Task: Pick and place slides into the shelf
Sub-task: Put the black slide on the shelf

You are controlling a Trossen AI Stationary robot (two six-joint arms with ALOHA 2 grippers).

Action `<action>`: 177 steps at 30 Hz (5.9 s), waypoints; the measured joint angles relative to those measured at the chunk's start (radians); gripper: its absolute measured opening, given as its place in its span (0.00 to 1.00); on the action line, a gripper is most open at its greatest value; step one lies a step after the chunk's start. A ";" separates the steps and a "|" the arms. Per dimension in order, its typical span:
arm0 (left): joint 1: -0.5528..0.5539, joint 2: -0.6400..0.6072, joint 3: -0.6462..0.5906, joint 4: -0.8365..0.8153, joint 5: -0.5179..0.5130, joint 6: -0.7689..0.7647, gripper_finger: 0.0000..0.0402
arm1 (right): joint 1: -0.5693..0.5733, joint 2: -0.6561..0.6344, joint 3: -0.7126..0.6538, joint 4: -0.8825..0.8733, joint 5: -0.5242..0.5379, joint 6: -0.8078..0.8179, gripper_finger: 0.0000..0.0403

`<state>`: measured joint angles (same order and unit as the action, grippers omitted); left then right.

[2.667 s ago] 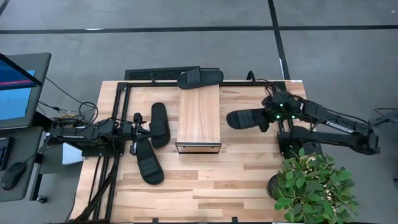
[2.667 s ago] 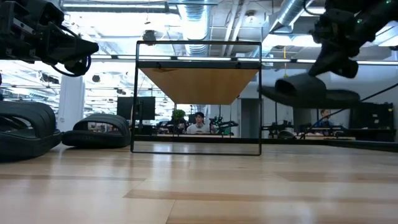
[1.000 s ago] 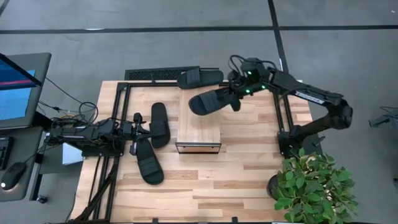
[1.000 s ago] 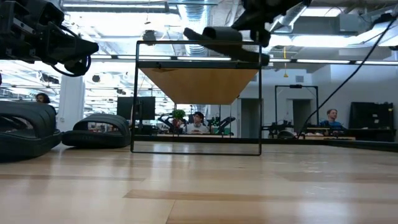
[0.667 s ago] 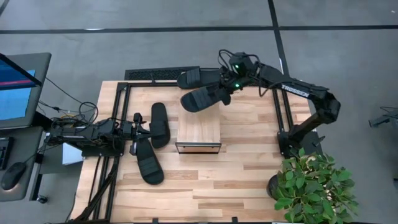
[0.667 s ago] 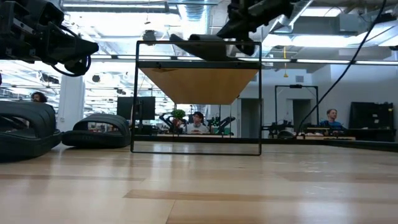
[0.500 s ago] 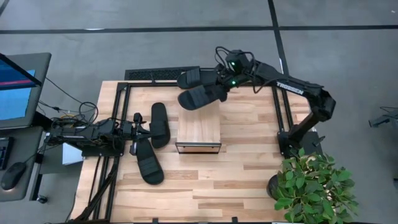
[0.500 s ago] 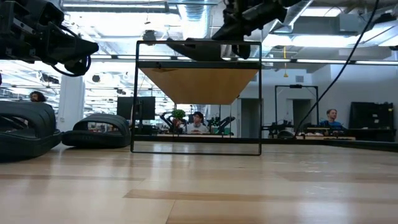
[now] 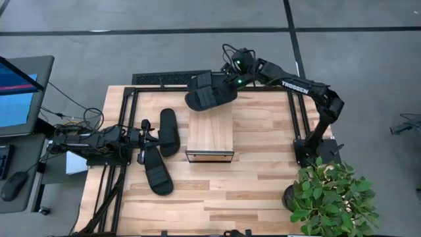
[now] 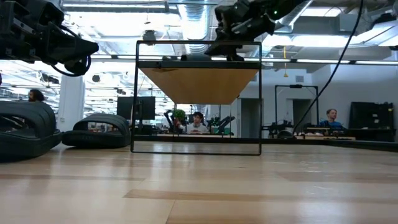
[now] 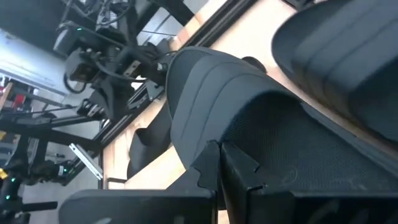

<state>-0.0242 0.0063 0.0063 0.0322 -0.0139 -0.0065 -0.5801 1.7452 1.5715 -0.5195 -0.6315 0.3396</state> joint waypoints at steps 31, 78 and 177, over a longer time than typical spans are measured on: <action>0.000 0.000 0.000 0.000 0.000 0.005 0.00 | -0.015 0.046 0.000 0.004 -0.052 0.045 0.00; 0.000 0.000 0.000 0.000 0.000 0.007 0.00 | -0.017 0.043 -0.001 0.054 0.012 -0.028 0.17; 0.000 0.000 0.000 0.000 0.000 0.005 0.00 | 0.303 0.045 -0.050 -0.169 0.542 -0.944 0.00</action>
<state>-0.0241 0.0065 0.0063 0.0322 -0.0141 -0.0013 -0.2768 1.7897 1.5219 -0.6888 -0.0900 -0.6041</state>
